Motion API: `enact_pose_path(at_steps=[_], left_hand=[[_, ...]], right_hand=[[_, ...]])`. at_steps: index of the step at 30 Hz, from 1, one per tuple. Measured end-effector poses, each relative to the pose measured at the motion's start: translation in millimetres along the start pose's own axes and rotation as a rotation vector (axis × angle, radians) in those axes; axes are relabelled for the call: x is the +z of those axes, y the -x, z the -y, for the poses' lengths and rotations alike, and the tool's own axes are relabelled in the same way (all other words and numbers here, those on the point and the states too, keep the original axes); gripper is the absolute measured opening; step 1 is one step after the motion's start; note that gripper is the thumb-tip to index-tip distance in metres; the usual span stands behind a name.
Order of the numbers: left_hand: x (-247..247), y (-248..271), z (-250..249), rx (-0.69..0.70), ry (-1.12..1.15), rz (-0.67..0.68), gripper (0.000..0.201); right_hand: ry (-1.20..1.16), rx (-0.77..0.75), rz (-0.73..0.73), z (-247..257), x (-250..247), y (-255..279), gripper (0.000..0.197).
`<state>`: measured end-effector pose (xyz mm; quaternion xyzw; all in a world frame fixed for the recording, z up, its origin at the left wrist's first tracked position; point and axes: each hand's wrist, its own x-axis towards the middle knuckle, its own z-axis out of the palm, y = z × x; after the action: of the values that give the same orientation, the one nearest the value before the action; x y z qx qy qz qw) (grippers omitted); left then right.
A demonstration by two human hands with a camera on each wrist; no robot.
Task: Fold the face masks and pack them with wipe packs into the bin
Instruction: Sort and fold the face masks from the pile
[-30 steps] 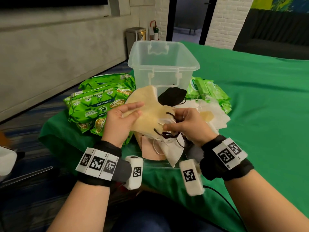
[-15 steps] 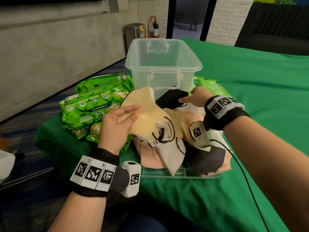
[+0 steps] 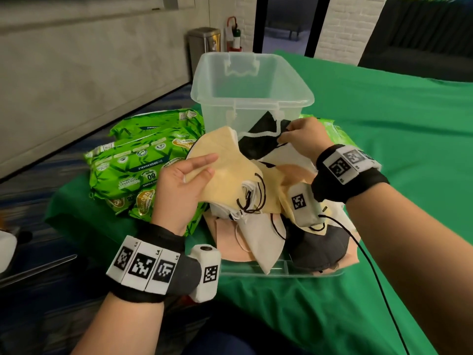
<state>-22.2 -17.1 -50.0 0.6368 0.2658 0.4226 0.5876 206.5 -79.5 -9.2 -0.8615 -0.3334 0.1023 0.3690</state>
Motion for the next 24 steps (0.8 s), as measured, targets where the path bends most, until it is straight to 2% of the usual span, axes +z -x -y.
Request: enact_pose_path(at_steps=[3,5,7,9,12,14,16,20,22,24], left_hand=[[-3.4,1.2,0.0,-0.005,0.019,-0.002,0.029],[-6.2,1.9,-1.2,-0.016,0.023,-0.014,0.030],[-7.9,2.2,-1.9,-0.027,0.026,-0.022,0.031],[-7.3,2.8,-3.8,-0.030,0.003,-0.020,0.033],[-3.0,4.9,-9.2,-0.014,-0.021,0.004,0.035],[0.8,6.9,-13.6,0.031,-0.062,0.023,0.035],[4.4,8.0,-16.4,0.063,-0.125,0.037,0.035],[10.8,12.5,-21.0,0.094,-0.251,0.076,0.046],[14.5,14.3,-22.3,0.112,-0.287,0.095,0.053],[17.6,15.4,-20.1,0.100,-0.312,0.119,0.061]], right_hand=[[-0.144,-0.034,-0.052,1.6,-7.1,9.5,0.007],[-0.237,-0.064,-0.057,3.0,-15.6,17.2,0.014],[-0.345,-0.127,-0.073,6.4,-27.5,24.8,0.018],[-0.462,-0.220,-0.140,12.1,-41.4,30.3,0.011],[-0.469,-0.310,-0.206,22.2,-56.1,38.5,0.010],[-0.400,-0.327,-0.140,29.9,-55.5,45.6,0.011],[-0.319,-0.339,0.001,38.0,-46.8,53.7,0.014],[-0.186,-0.374,0.245,47.5,-21.2,65.7,0.046],[-0.159,-0.398,0.333,50.4,-9.6,71.4,0.049],[-0.122,-0.438,0.406,53.2,-1.2,76.2,0.041]])
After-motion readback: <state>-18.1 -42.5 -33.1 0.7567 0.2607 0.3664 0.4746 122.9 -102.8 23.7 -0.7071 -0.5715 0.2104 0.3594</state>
